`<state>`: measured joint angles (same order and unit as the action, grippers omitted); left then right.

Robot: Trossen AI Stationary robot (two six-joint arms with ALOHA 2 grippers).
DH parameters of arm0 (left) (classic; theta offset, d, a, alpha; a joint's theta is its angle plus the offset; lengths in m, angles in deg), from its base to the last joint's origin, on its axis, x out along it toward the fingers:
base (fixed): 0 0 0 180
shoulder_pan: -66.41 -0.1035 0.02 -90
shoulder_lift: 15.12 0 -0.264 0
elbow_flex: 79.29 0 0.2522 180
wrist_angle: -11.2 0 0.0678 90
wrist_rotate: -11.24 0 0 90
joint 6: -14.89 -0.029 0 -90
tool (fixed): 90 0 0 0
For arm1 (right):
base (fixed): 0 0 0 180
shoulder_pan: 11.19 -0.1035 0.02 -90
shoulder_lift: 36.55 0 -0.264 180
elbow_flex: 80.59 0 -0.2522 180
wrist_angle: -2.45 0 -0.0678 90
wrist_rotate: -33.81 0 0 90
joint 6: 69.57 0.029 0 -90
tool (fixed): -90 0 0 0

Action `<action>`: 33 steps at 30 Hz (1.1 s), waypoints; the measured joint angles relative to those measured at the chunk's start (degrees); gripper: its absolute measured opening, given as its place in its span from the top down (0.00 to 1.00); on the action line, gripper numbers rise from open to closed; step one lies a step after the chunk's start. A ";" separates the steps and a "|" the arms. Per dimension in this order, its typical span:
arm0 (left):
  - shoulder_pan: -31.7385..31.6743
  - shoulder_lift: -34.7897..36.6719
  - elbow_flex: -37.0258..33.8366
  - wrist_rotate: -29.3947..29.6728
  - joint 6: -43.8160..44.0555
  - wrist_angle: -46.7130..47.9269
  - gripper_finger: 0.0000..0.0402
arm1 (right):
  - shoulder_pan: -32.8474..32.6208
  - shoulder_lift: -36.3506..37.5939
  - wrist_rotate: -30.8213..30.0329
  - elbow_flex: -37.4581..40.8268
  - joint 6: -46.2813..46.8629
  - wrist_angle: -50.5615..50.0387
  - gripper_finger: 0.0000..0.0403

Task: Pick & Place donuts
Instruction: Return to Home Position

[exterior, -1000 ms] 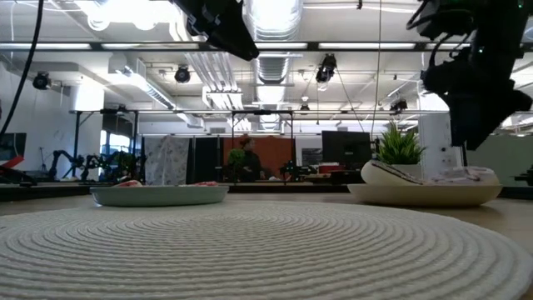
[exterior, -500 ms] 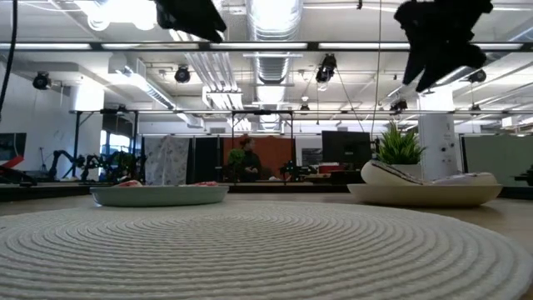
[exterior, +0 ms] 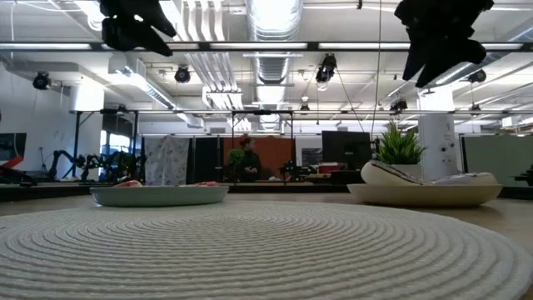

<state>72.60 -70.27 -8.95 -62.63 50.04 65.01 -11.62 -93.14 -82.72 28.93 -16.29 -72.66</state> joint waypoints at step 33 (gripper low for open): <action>-0.09 21.37 -13.42 -4.74 -4.68 -12.86 0.58 | -0.91 47.31 21.02 30.57 -16.23 41.29 0.56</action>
<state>72.52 -48.90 -22.37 -67.36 45.37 52.15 -12.53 -45.83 -61.70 59.50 -32.51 -31.37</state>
